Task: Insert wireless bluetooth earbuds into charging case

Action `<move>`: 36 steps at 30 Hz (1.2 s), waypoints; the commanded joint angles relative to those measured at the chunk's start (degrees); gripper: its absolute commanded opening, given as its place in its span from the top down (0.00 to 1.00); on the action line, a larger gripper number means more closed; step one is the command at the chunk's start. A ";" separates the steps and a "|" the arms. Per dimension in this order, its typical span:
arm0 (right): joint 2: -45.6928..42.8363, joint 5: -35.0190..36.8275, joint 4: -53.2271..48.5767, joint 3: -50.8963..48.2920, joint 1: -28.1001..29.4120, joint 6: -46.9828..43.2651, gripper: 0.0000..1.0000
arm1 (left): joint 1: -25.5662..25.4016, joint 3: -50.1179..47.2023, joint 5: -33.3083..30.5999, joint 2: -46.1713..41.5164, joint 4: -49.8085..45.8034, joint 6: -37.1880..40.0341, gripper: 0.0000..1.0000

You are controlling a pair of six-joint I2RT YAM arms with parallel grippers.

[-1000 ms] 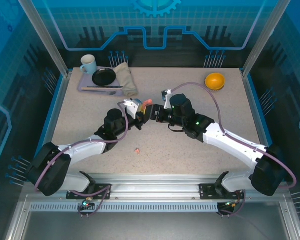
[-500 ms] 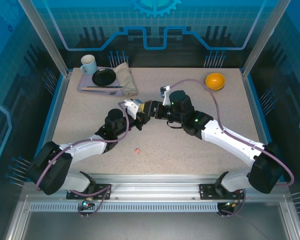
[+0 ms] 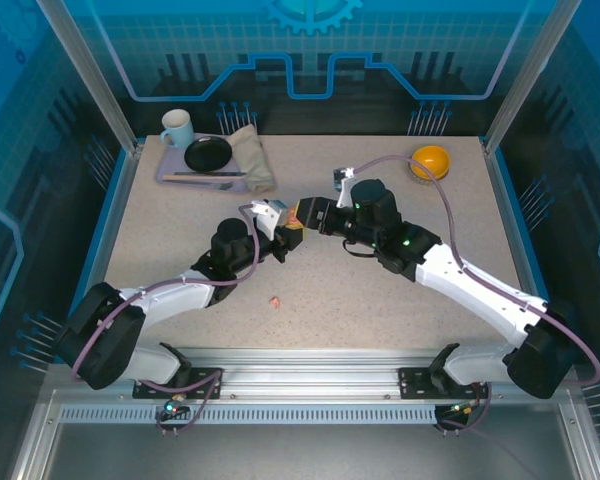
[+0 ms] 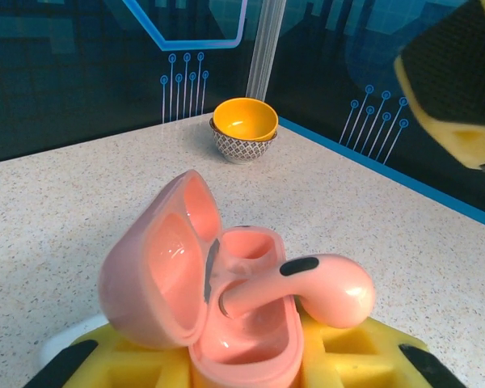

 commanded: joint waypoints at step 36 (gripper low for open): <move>7.16 2.14 -5.75 6.16 0.75 2.64 0.74 | -0.62 1.90 3.21 -0.32 0.43 1.49 1.00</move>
